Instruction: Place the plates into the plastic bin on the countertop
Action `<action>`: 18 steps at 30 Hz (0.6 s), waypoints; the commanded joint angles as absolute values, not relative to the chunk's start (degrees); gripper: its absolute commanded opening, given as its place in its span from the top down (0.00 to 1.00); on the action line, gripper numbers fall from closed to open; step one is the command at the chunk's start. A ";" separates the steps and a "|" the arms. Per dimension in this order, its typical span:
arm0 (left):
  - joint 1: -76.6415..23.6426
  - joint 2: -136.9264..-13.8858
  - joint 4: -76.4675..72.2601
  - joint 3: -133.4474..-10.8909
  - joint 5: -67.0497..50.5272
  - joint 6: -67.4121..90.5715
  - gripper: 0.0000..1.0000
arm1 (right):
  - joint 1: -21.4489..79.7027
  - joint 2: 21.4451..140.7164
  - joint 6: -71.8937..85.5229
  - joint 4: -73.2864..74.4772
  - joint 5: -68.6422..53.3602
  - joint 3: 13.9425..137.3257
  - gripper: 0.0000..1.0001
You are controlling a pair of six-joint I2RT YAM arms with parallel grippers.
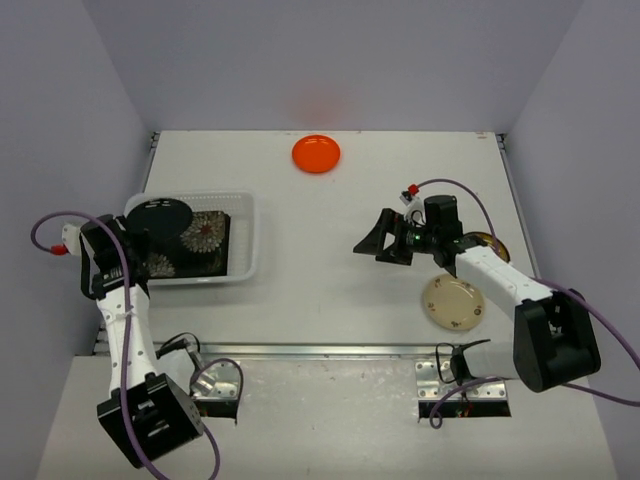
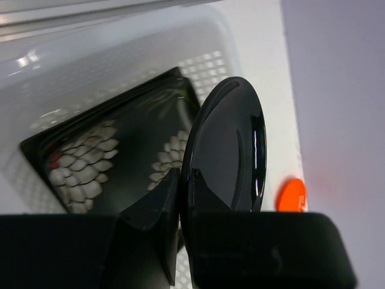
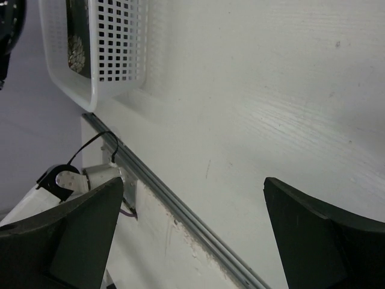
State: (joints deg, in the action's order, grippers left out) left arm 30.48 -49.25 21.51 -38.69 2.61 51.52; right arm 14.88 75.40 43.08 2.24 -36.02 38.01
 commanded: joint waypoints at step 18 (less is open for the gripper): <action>32.58 -48.95 18.38 -34.48 -8.79 46.76 0.00 | 15.14 93.03 41.72 -1.32 -28.58 46.80 0.01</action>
State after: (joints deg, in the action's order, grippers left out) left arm 32.31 -50.66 16.14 -30.92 -3.08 51.68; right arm 12.37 86.51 41.78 -0.20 -34.62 40.87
